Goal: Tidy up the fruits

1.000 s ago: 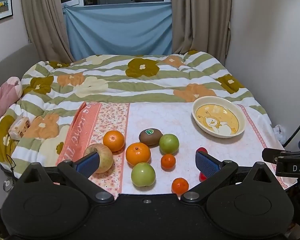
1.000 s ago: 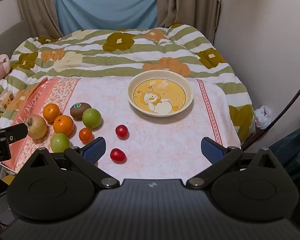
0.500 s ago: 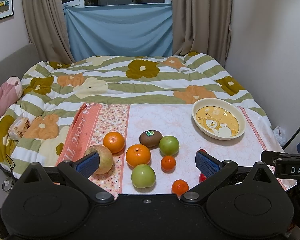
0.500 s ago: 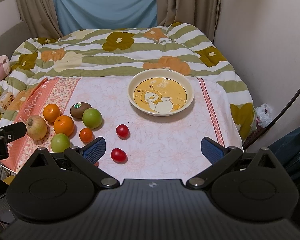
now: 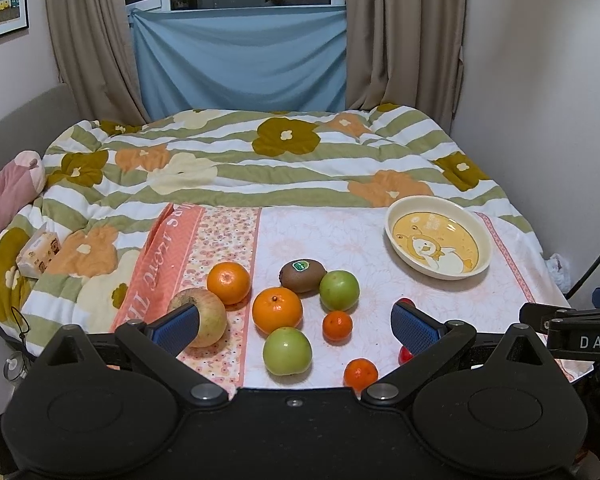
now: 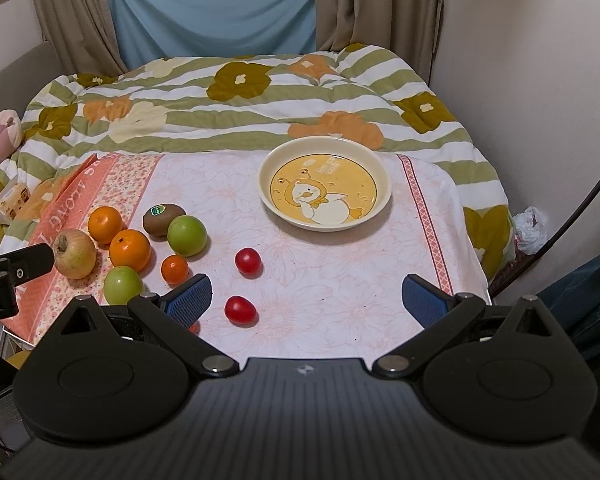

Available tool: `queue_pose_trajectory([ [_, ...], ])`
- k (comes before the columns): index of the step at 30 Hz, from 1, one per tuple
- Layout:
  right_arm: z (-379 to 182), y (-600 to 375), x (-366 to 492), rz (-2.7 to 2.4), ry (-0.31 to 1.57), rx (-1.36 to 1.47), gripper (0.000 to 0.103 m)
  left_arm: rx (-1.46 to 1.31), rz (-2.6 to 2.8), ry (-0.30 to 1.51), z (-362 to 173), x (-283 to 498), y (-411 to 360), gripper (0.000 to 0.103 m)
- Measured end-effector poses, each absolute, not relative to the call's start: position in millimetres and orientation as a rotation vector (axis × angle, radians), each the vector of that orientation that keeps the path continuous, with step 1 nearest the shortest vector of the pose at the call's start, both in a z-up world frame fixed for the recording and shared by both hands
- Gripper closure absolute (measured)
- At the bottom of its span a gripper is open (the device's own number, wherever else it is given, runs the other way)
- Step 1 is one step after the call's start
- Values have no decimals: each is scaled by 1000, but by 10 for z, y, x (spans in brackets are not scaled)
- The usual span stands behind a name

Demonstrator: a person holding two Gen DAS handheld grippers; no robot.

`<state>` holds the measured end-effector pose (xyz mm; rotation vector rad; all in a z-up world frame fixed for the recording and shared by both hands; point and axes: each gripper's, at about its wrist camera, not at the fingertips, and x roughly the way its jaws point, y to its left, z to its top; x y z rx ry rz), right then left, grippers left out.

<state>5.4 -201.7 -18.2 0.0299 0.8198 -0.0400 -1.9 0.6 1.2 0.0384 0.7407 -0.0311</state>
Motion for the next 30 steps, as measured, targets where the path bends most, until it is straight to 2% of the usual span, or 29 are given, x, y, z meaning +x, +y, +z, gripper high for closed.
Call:
queue_pose_trajectory([
  [30,-184,-2022,69,-38,822,31,0,38,-30,741,9,-10,8,0],
])
